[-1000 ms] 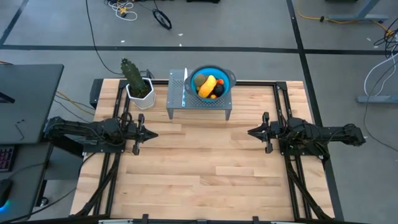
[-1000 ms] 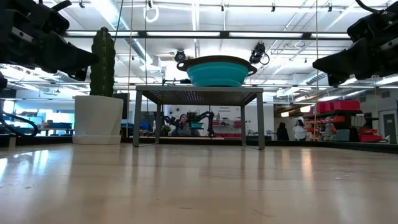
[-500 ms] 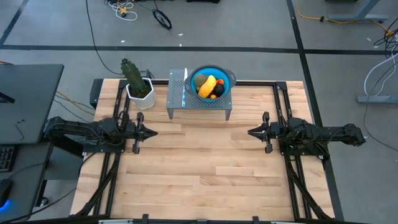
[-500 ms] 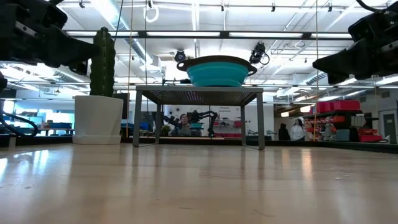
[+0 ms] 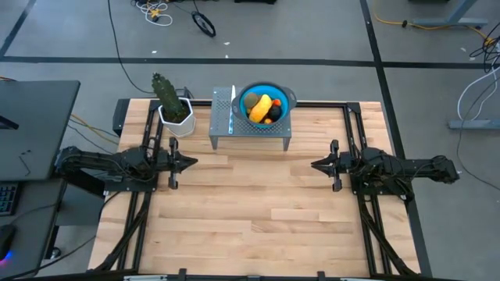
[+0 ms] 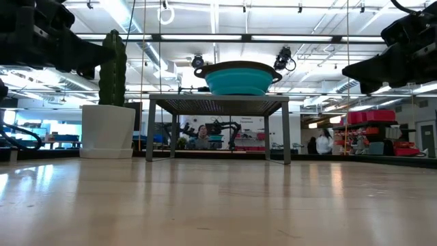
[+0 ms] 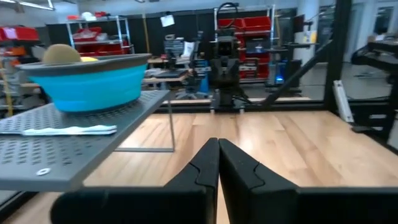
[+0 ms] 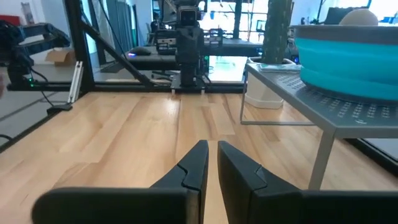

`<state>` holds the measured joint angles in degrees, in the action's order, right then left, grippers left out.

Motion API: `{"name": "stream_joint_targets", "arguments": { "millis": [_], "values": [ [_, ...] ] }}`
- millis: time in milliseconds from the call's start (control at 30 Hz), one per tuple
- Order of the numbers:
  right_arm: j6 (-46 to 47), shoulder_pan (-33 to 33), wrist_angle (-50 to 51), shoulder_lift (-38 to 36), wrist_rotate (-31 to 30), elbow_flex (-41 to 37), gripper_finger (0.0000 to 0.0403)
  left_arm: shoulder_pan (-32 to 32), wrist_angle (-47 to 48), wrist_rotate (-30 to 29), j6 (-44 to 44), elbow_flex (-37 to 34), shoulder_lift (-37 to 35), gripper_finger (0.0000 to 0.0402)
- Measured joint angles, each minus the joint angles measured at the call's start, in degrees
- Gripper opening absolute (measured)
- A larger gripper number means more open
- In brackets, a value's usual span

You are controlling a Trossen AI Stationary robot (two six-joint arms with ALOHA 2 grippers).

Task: Pick & Place Fruit
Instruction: Return to Home Position

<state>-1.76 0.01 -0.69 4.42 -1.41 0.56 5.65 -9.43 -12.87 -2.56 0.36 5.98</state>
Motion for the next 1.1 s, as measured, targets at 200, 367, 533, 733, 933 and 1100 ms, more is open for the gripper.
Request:
{"name": "stream_joint_targets", "arguments": {
  "millis": [200, 367, 533, 733, 933, 1100],
  "values": [
    [0.41, 0.0, -0.04, 0.0, 0.0, 0.0, 0.0043, 0.0, -0.52, -2.07, -1.35, 0.0, 0.0, 0.0031],
    [0.41, 0.0, -0.07, 0.0, 0.02, 0.0, 0.0043, 0.0, -0.46, -2.14, 0.35, 0.0, 0.0, 0.0032],
    [0.41, 0.0, -0.07, -0.02, 0.02, 0.0, 0.0043, 0.0, -0.46, -2.14, 0.23, 0.0, 0.0, 0.0033],
    [0.43, 0.0, -0.07, -0.01, 0.02, 0.0, 0.0043, 0.0, -0.44, -2.14, 0.23, 0.0, 0.0, 0.0032],
    [0.43, 0.0, -0.07, -0.01, 0.02, 0.0, 0.0043, 0.0, -0.44, -2.14, 0.23, 0.0, 0.0, 0.0034],
    [0.43, 0.0, -0.07, 0.0, 0.04, 0.0, 0.0043, 0.0, -0.43, -2.12, 0.21, 0.0, 0.0, 0.0036]
  ]
}}
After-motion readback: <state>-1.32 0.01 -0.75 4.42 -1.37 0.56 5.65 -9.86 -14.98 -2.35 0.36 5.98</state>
